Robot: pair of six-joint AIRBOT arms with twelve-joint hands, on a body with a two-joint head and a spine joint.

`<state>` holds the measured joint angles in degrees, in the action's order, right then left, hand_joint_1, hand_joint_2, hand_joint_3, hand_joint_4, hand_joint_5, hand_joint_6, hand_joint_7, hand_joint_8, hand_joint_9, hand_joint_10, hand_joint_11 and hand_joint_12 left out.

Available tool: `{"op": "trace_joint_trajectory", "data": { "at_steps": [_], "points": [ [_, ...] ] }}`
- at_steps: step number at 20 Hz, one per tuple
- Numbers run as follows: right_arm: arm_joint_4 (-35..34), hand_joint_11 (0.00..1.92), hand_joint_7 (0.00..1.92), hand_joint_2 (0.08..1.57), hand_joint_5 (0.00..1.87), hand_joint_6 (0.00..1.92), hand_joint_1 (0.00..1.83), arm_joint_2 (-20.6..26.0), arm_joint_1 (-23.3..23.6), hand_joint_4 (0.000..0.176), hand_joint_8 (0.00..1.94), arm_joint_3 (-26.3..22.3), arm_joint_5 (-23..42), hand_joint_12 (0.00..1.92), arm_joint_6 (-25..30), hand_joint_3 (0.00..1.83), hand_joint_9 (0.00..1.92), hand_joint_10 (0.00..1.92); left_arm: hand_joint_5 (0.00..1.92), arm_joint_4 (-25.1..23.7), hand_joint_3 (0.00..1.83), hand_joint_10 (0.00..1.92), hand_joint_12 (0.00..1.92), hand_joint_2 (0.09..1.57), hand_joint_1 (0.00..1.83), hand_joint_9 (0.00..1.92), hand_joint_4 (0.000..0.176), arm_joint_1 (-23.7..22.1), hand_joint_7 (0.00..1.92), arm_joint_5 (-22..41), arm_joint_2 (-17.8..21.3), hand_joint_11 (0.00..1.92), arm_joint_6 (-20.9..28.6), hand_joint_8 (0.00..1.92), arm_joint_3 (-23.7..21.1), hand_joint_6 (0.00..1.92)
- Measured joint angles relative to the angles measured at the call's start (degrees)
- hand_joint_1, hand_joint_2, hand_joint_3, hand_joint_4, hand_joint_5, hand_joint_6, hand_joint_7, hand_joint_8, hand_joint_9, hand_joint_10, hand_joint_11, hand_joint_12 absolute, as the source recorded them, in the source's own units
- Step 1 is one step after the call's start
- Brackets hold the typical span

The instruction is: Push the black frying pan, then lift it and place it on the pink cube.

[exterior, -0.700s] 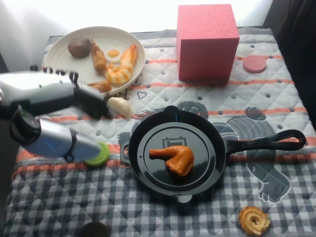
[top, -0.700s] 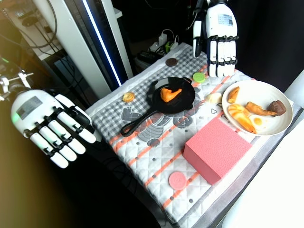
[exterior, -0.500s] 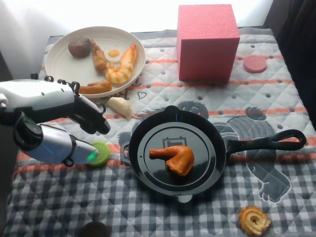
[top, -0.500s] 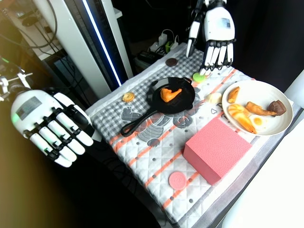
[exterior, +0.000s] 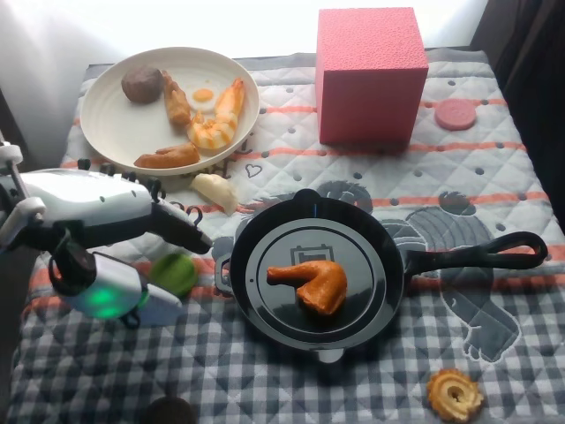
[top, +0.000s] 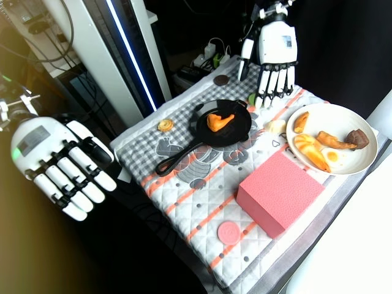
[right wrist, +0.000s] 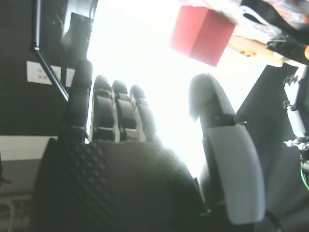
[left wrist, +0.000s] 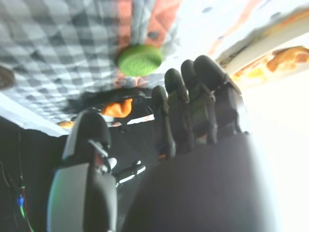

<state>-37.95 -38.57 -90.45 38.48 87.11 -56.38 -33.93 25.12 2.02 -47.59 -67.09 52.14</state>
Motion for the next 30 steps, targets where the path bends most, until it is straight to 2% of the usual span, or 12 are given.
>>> {"op": "trace_joint_trajectory", "data": {
  "at_steps": [1, 5, 9, 10, 12, 16, 20, 23, 26, 27, 28, 30],
  "points": [
    [0.07, 0.0, 0.0, 1.36, 0.0, 0.0, 0.55, 0.0, 0.0, 0.0, 0.0, 0.0, 0.09, 0.16, 0.04, 0.0, 0.0, 0.0, 0.47, -0.17, 0.0, 0.69, 1.7, 1.16, 0.57, 0.09, 0.052, 0.0, 0.44, 0.09, -0.2, 0.0, 0.0, 0.0, 0.0, 0.04],
    [-0.07, 0.0, 0.0, 1.36, 0.0, 0.0, 0.51, -0.04, -0.42, 0.0, 0.0, 0.0, 0.2, 0.38, 0.17, 0.0, 0.0, 0.0, 0.49, -0.39, 0.0, 0.83, 1.73, 1.17, 0.49, 0.06, 0.065, 0.79, 0.48, 0.35, -0.55, 0.0, 0.0, 0.02, -0.07, 0.06],
    [-0.31, 0.0, 0.0, 1.37, 0.0, 0.0, 0.55, -0.04, -0.44, 0.0, 0.0, 0.0, 0.39, 0.1, 0.24, 0.0, 0.0, 0.0, 0.48, -0.61, 0.0, 0.9, 1.76, 1.17, 0.44, 0.05, 0.069, 1.55, 0.51, 1.36, -1.25, 0.0, -0.11, 0.02, -0.11, 0.13],
    [-0.46, 0.0, 0.0, 1.36, 0.0, 0.0, 0.54, -0.17, -0.44, 0.0, 0.0, 0.0, 0.48, 0.1, 0.37, 0.0, 0.0, 0.0, 0.42, -0.63, 0.0, 0.92, 1.76, 1.18, 0.42, 0.03, 0.084, 1.66, 0.5, 1.92, -1.25, 0.0, -0.13, 0.02, -0.24, 0.25],
    [-0.55, 0.0, 0.0, 1.37, 0.0, 0.0, 0.53, -0.28, -0.59, 0.0, 0.0, 0.0, 0.5, 0.11, 0.63, 0.0, 0.0, 0.0, 0.33, -0.66, 0.0, 0.92, 1.74, 1.18, 0.41, 0.04, 0.072, 1.95, 0.51, 2.69, -1.25, 0.0, -0.15, 0.02, -0.74, 0.47],
    [-0.61, 0.0, 0.0, 1.37, 0.0, 0.0, 0.54, -0.28, -0.59, 0.0, 0.0, 0.0, 0.5, 0.2, 0.66, 0.0, 0.0, 0.0, 0.22, -0.83, 0.0, 0.9, 1.71, 1.19, 0.37, 0.0, 0.093, 2.32, 0.46, 4.44, -2.49, 0.0, -0.13, 0.0, -0.83, 0.63],
    [-0.66, 0.0, 0.0, 1.37, 0.0, 0.0, 0.54, -0.35, -0.59, 0.0, 0.0, 0.0, 0.52, 0.24, 0.74, 0.0, 0.0, 0.0, 0.16, -0.9, 0.01, 0.87, 1.73, 1.22, 0.32, 0.0, 0.06, 2.29, 0.42, 5.6, -4.74, 0.0, -0.13, 0.0, 0.24, 0.67],
    [-0.63, 0.0, 0.0, 1.37, 0.0, 0.0, 0.6, -0.35, -0.59, 0.0, 0.0, 0.0, 0.55, 0.23, 0.83, 0.0, 0.0, 0.0, 0.14, -0.9, 0.02, 0.79, 1.71, 1.25, 0.34, 0.0, 0.063, 1.97, 0.38, 6.08, -6.32, 0.0, -0.13, 0.0, 1.49, 0.67],
    [-0.66, 0.0, 0.0, 1.37, 0.0, 0.0, 0.58, -0.39, -0.59, 0.0, 0.0, 0.0, 0.76, 0.39, 0.87, 0.0, 0.0, 0.0, 0.2, -1.01, 0.01, 0.66, 1.46, 1.3, 0.21, 0.0, 0.035, 1.4, 0.34, 6.47, -8.31, 0.0, -0.15, 0.0, 2.69, 0.47],
    [-0.7, 0.0, 0.0, 1.37, 0.0, 0.0, 0.58, -0.39, -0.59, 0.0, 0.0, 0.0, 0.76, 0.39, 0.87, 0.0, 0.0, 0.0, 0.2, -1.03, 0.01, 0.66, 1.46, 1.3, 0.21, 0.0, 0.035, 1.33, 0.34, 6.54, -8.61, 0.0, -0.15, 0.0, 2.89, 0.47],
    [-0.85, 0.0, 0.0, 1.37, 0.0, 0.0, 0.59, -0.39, -0.59, 0.0, 0.0, 0.0, 0.85, 0.41, 0.9, 0.0, 0.0, 0.0, 0.22, -1.03, 0.01, 0.63, 1.38, 1.31, 0.24, 0.0, 0.033, 0.98, 0.33, 6.4, -9.07, 0.0, -0.13, 0.0, 3.26, 0.41],
    [-0.66, 0.0, 0.0, 1.36, 0.0, 0.0, 0.6, -0.39, -0.61, 0.0, 0.0, -0.02, 0.94, 0.37, 1.03, 0.0, 0.0, 0.0, 0.29, -1.01, 0.0, 0.52, 1.26, 1.3, 0.41, 0.03, 0.006, 0.83, 0.31, 6.43, -10.75, 0.0, -0.13, 0.0, 4.07, 0.25]
  ]
}}
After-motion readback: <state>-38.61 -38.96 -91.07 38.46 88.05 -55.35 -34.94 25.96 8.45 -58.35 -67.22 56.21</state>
